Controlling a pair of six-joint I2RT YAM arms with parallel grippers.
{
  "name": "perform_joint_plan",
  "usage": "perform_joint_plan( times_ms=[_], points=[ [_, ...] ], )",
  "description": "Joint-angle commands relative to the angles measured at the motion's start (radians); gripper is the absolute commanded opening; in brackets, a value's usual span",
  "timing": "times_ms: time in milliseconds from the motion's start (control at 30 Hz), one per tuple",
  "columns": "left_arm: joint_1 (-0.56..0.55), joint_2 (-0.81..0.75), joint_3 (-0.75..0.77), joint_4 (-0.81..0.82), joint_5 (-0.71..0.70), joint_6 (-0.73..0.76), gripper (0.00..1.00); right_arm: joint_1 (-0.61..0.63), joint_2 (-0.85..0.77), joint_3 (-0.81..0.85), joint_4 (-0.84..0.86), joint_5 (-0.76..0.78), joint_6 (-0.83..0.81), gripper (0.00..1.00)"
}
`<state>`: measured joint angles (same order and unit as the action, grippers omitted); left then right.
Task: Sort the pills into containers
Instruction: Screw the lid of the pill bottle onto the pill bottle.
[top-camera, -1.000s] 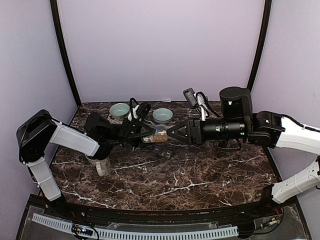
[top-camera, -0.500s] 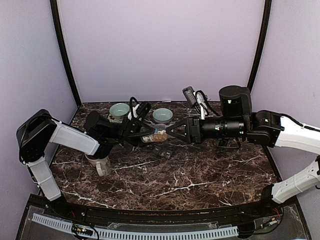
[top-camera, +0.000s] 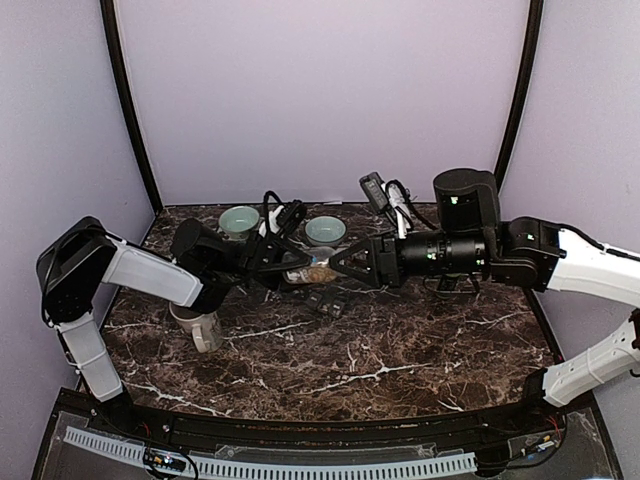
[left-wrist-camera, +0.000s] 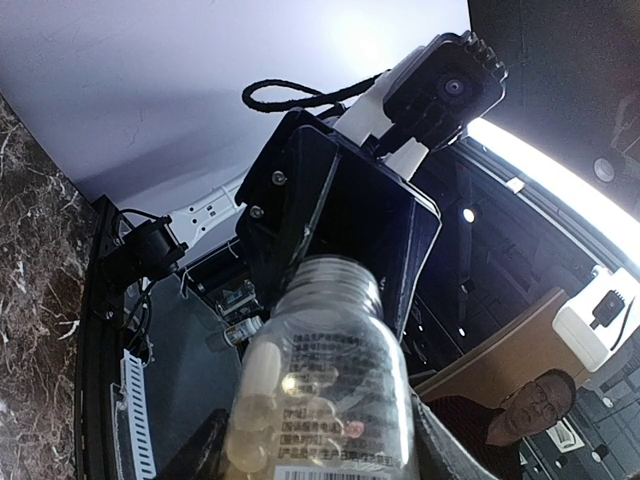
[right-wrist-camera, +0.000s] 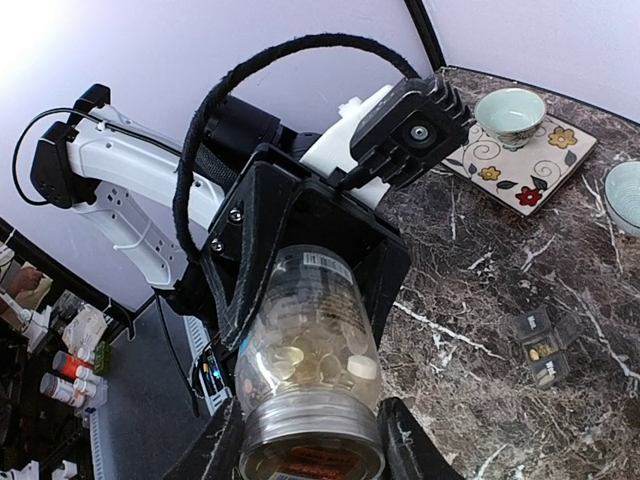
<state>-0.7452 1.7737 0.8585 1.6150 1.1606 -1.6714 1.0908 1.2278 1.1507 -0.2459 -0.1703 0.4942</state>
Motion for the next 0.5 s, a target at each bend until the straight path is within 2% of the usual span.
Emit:
perform_joint_plan(
  times_ms=[0, 467],
  points=[
    [-0.043, 0.01, 0.054, 0.082, 0.007, -0.024, 0.0, 0.012, 0.046, 0.026, 0.108, -0.02, -0.018, 0.36],
    [-0.043, 0.016, 0.093, 0.067, 0.038, -0.008, 0.0, -0.001, 0.053, 0.022, 0.115, -0.073, 0.053, 0.35]
  ],
)
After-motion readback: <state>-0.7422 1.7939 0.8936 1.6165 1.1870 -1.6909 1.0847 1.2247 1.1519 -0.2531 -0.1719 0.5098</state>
